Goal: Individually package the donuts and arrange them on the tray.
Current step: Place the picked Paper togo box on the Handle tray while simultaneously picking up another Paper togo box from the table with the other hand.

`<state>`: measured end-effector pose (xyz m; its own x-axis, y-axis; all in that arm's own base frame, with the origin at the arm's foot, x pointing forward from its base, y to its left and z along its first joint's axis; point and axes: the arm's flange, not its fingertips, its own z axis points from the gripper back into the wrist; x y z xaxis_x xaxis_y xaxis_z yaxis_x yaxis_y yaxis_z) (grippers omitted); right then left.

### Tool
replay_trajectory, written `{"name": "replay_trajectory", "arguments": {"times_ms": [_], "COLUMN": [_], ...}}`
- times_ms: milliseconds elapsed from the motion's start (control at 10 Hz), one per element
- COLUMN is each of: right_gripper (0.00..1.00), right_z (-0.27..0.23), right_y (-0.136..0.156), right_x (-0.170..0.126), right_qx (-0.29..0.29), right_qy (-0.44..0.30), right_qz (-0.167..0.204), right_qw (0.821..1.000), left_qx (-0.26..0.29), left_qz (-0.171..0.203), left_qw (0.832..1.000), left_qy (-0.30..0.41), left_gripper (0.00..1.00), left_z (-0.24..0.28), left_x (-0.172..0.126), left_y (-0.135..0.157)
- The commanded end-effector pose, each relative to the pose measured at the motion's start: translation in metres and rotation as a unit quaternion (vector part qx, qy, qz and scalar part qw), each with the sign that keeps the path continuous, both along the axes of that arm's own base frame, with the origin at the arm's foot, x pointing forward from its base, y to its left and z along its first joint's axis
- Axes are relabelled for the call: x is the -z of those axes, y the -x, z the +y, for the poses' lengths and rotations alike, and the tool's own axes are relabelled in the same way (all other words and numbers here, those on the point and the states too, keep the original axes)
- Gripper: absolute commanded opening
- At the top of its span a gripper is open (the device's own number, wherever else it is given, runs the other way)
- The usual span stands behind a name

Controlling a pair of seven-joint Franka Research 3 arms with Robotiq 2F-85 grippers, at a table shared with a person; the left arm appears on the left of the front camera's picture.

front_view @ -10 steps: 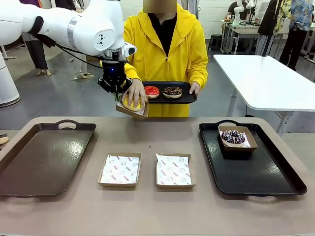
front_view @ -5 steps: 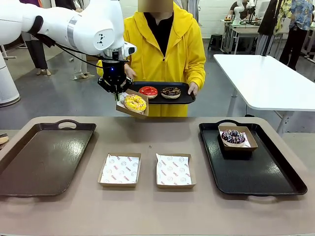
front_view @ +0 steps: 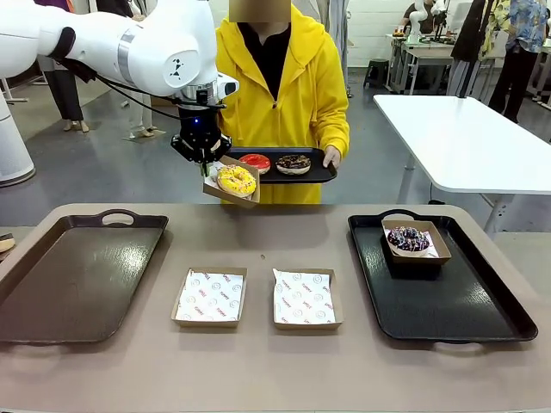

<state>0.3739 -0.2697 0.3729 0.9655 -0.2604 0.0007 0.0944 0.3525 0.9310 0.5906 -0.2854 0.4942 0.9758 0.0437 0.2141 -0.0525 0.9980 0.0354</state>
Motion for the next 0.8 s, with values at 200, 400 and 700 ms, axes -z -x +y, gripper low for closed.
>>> {"name": "replay_trajectory", "arguments": {"times_ms": [200,400,700], "right_gripper": [1.0,1.0,1.0], "right_z": [0.0,0.012,0.075], "right_y": [0.0,0.0,-0.01], "right_x": [-0.001,-0.008,-0.055], "right_qx": [-0.001,0.0,-0.024], "right_qy": [-0.004,0.037,0.145], "right_qz": [0.002,-0.015,-0.025], "right_qw": [1.0,0.999,0.989], "left_qx": [0.002,0.034,0.065], "left_qz": [-0.002,0.013,-0.002], "left_qw": [1.0,0.999,0.998], "left_qy": [0.0,0.014,-0.015], "left_gripper": [0.0,0.01,0.01], "left_z": [0.001,0.006,0.054], "left_x": [-0.002,-0.004,-0.048], "left_y": [0.003,0.009,0.052]}}
